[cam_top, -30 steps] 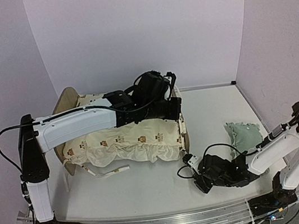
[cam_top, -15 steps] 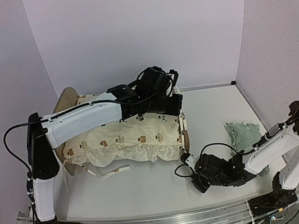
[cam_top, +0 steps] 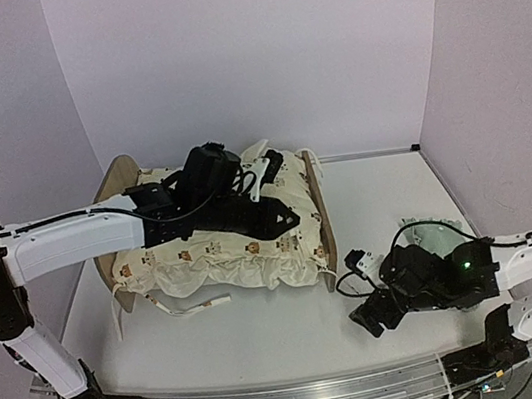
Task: Set up the pet bed
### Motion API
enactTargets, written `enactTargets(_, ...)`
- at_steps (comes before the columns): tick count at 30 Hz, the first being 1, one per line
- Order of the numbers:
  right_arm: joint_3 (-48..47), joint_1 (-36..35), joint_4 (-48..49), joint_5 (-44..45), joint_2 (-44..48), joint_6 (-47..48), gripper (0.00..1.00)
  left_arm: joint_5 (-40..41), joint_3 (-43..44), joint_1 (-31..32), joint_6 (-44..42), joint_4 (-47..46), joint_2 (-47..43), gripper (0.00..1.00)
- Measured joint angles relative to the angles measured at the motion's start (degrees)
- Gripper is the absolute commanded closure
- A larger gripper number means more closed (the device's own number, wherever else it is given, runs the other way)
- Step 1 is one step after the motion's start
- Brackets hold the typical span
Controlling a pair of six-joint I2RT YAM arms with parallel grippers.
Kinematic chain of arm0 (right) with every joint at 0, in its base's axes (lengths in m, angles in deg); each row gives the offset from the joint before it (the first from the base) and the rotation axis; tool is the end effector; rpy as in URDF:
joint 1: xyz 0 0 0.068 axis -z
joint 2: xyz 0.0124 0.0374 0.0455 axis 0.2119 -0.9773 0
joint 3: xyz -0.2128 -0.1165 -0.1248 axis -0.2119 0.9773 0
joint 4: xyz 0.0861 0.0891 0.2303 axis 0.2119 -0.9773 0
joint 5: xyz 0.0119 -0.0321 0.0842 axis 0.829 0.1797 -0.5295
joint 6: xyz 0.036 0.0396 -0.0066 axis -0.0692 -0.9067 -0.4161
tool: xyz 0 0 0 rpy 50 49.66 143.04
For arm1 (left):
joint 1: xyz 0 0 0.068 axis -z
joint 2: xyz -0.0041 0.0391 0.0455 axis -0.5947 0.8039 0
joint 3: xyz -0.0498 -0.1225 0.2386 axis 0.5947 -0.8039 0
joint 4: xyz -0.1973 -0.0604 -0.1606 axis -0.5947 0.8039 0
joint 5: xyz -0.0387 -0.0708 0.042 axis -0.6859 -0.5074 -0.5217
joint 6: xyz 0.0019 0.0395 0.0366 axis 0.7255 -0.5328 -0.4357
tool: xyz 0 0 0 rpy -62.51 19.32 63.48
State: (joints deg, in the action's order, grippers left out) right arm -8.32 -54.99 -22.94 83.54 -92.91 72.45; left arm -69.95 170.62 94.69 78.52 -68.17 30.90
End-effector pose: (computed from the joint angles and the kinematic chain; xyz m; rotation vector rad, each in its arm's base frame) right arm 0.0962 0.1935 0.1901 -0.8769 2.1875 0.2111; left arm 0.2007 -0.3364 0.3175 0.8272 2.1138 -0.9898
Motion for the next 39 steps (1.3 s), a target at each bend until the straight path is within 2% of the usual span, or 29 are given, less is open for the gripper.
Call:
enactTargets(1,-0.88,0.0,-1.4,0.51,1.74,-0.14,0.02,-1.64,-1.83,0.1,0.12,0.14,-0.93,0.57)
enactTargets(2,-1.86,0.0,-2.72,1.05,3.37,-0.42,0.02,-3.29,-3.3,0.27,0.28,0.4,-1.57,0.38)
enactTargets(4,-3.86,0.12,-4.54,2.22,5.39,-1.15,0.02,-5.79,-5.59,0.81,-0.39,1.69,-1.98,0.14)
enactTargets(5,-4.93,0.82,-5.34,2.63,5.65,-1.67,0.02,-6.07,-6.3,1.4,-0.29,2.97,-1.98,0.05)
enactTargets(6,-5.92,1.78,-6.1,2.92,5.74,-2.36,0.02,-6.02,-6.87,2.08,-0.6,4.39,-1.98,0.02)
enactTargets(12,-10.62,17.15,-12.88,2.7,2.73,-8.02,0.02,1.31,-7.8,6.48,-0.16,12.1,-3.33,0.0)
enactTargets(18,-13.44,23.13,-21.02,6.91,0.51,-10.6,0.02,13.3,-8.09,8.07,1.39,18.78,-10.59,0.01)
enactTargets(23,-13.35,30.89,-25.08,10.21,0.55,-13.02,0.02,22.94,-9.58,8.83,2.54,21.2,-19.84,0.0)
enactTargets(31,-8.69,42.72,-26.37,11.14,-3.08,-16.66,0.11,30.61,-12.53,8.78,2.39,21.41,-26.35,0.01)
enactTargets(34,-6.78,46.11,-25.85,9.29,-4.47,-17.24,0.18,31.71,-14.04,8.78,2.21,21.38,-26.35,0.01)
enactTargets(36,-5.67,47.71,-24.51,7.34,-6.19,-17.62,0.26,32.0,-14.88,8.78,2.04,21.38,-26.35,0.01)
enactTargets(39,-4.32,48.66,-21.28,3.72,-9.73,-17.81,0.51,32.34,-15.94,8.78,1.53,21.29,-26.55,0.0)
